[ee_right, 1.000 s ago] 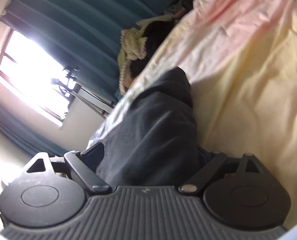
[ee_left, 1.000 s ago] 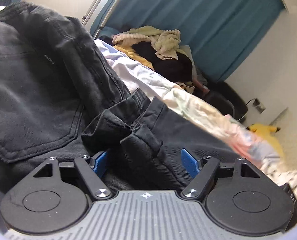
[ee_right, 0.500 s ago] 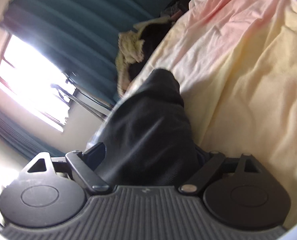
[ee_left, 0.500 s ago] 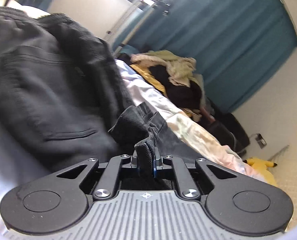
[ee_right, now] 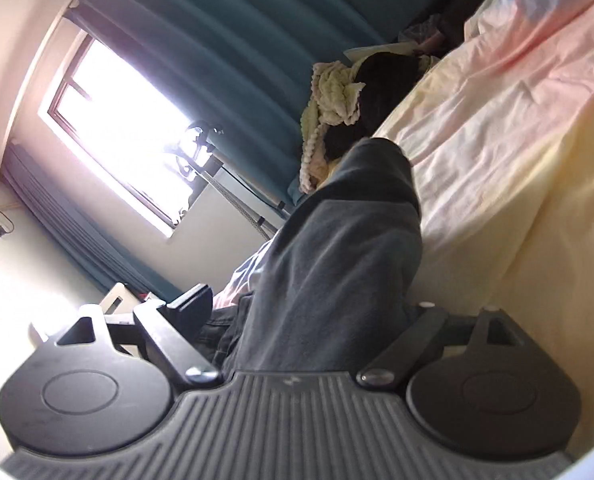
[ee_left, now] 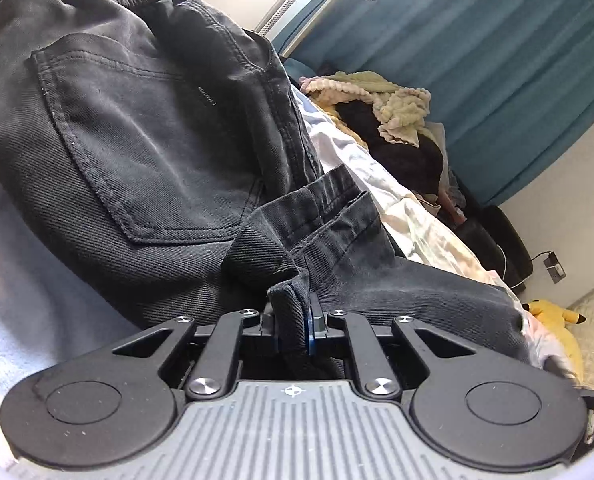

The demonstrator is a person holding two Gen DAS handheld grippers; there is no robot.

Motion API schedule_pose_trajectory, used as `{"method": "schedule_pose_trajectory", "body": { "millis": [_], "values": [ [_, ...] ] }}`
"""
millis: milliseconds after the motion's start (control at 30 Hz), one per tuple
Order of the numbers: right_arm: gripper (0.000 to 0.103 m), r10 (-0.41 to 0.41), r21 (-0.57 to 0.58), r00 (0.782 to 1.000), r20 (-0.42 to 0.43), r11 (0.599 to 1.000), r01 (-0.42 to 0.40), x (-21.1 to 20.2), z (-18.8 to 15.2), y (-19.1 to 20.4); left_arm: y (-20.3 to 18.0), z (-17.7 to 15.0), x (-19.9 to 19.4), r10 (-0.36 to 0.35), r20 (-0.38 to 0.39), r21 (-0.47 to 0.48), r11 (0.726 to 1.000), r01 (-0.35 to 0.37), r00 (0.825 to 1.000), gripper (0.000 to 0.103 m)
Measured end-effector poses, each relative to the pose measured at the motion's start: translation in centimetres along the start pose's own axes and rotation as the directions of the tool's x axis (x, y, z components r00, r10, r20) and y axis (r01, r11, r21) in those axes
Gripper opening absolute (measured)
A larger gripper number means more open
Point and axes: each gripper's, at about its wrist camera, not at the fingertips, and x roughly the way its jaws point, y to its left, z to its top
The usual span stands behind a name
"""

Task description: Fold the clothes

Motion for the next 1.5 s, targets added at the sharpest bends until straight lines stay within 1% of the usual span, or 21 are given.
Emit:
{"method": "schedule_pose_trajectory", "body": {
  "millis": [67,100,133,167,233,300,333,433,500,567,700,800,867,933,1067,1100,1167,1300,1400,1467,1500],
  "values": [
    [0.064,-0.110,0.066,0.993,-0.040,0.991,0.112,1.0,-0.1,-1.4,-0.4,0.5,0.4,-0.009,-0.011,0.000,1.000,0.009,1.000,0.022],
    [0.041,-0.152,0.097,0.987,-0.054,0.983,0.157,1.3,-0.1,-2.2,-0.5,0.8,0.4,-0.020,-0.016,-0.001,1.000,0.020,1.000,0.030],
    [0.030,-0.161,0.108,0.986,-0.046,0.980,0.165,1.1,0.1,-2.5,-0.7,1.0,0.4,-0.032,-0.022,-0.003,0.999,0.032,0.999,0.034],
    [0.025,-0.170,0.119,0.985,-0.038,0.978,0.173,1.0,0.4,-2.8,-0.9,1.2,0.3,-0.040,-0.024,0.003,0.999,0.040,0.999,0.037],
    [0.015,-0.192,0.116,0.981,0.002,0.975,0.191,0.1,1.0,-2.2,-1.7,1.3,-0.6,-0.026,0.003,0.052,0.998,0.026,1.000,0.062],
    [0.013,-0.172,0.147,0.983,0.060,0.976,0.162,-1.3,1.6,-1.2,-2.6,0.9,-2.6,-0.012,0.077,0.104,0.995,0.004,0.997,0.076],
    [0.013,-0.158,0.160,0.984,0.077,0.977,0.145,-1.9,1.8,-0.8,-2.9,0.7,-3.6,-0.034,0.121,0.134,0.991,0.018,0.992,0.079],
    [0.012,-0.137,0.130,0.985,0.105,0.984,0.123,-3.7,2.9,0.6,-3.7,0.8,-5.1,-0.051,0.218,0.199,0.980,0.007,0.975,0.081],
    [0.012,-0.127,0.117,0.985,0.115,0.987,0.113,-5.1,3.8,1.1,-4.0,1.0,-5.2,-0.038,0.277,0.241,0.970,-0.031,0.960,0.082],
    [0.012,-0.128,0.091,0.984,0.124,0.989,0.117,-7.0,4.5,1.5,-4.3,1.2,-4.8,-0.019,0.288,0.265,0.962,-0.061,0.957,0.082],
    [0.012,-0.136,0.050,0.981,0.141,0.990,0.130,-11.1,6.1,1.0,-4.0,1.5,-3.2,-0.091,0.187,0.219,0.975,0.049,0.978,0.082],
    [0.012,-0.152,0.013,0.979,0.137,0.988,0.152,-15.0,7.5,0.2,-5.7,-0.3,-1.2,-0.119,0.066,0.286,0.954,0.096,0.991,0.082],
    [0.012,-0.162,-0.025,0.974,0.159,0.986,0.168,-17.7,8.6,0.1,-8.2,-2.4,0.4,-0.154,-0.018,0.402,0.903,0.149,0.988,0.082],
    [0.012,-0.171,-0.051,0.967,0.186,0.982,0.184,-20.5,9.6,0.1,-11.2,-5.2,2.6,-0.154,-0.126,0.515,0.834,0.197,0.980,0.085],
    [0.012,-0.212,-0.061,0.943,0.256,0.970,0.234,-25.2,11.3,0.1,-15.2,-11.1,5.0,-0.147,-0.301,0.588,0.749,0.305,0.942,0.085],
    [0.012,-0.227,-0.071,0.934,0.275,0.964,0.255,-26.0,11.6,0.3,-15.9,-12.3,5.1,-0.143,-0.322,0.607,0.728,0.320,0.936,0.085],
    [0.012,-0.261,-0.094,0.920,0.294,0.949,0.300,-26.8,11.7,0.7,-16.5,-13.5,4.9,-0.117,-0.301,0.649,0.702,0.293,0.946,0.084],
    [0.012,-0.306,-0.116,0.898,0.315,0.927,0.357,-24.6,12.1,1.7,-15.5,-11.7,3.0,-0.129,-0.219,0.653,0.717,0.244,0.967,0.084],
    [0.012,-0.284,-0.191,0.896,0.341,0.913,0.362,-21.0,12.3,4.3,-14.3,-9.2,0.2,-0.127,-0.088,0.680,0.717,0.153,0.988,0.085],
    [0.013,-0.255,-0.227,0.907,0.334,0.913,0.340,-18.2,12.1,6.4,-13.3,-6.8,-1.8,-0.122,-0.013,0.663,0.742,0.100,0.992,0.085],
    [0.013,-0.241,-0.244,0.914,0.328,0.913,0.328,-16.6,11.8,7.5,-12.7,-5.5,-3.3,-0.122,0.019,0.638,0.765,0.082,0.992,0.085]
  ]
}}
